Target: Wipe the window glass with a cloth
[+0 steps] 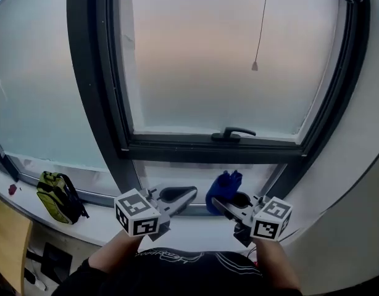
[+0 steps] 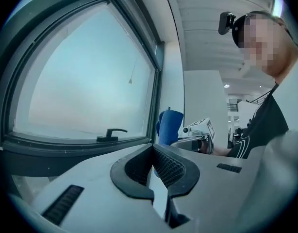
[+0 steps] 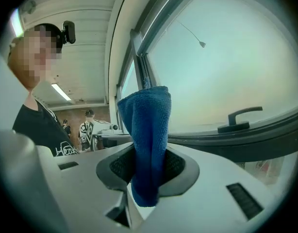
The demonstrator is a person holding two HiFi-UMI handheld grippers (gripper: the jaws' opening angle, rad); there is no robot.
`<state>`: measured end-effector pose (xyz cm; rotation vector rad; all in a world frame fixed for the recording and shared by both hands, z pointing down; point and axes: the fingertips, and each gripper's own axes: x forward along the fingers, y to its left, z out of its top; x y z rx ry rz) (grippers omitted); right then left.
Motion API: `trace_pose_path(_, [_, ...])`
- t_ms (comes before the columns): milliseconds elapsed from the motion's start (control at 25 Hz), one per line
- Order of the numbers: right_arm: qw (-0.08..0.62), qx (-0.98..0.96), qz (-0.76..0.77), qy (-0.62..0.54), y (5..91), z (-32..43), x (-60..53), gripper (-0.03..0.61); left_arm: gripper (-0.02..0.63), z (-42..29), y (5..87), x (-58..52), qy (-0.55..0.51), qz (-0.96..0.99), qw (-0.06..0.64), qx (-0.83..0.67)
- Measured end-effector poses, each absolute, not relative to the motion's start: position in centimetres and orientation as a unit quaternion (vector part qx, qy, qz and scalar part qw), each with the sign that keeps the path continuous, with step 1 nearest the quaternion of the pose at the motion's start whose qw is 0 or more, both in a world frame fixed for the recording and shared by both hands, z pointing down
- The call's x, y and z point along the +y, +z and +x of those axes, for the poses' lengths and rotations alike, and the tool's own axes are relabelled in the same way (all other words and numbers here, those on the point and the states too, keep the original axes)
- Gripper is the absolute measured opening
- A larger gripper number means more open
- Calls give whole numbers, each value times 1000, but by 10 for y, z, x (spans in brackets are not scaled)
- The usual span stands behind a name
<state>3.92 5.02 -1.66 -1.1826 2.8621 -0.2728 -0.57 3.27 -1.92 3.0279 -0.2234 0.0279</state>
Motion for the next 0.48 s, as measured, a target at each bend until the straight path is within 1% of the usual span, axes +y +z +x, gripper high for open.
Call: trace_pose_path(480, [3,915,-393,-88,-7,29,45,92,5,-28,-19,22,11,995,50,-82])
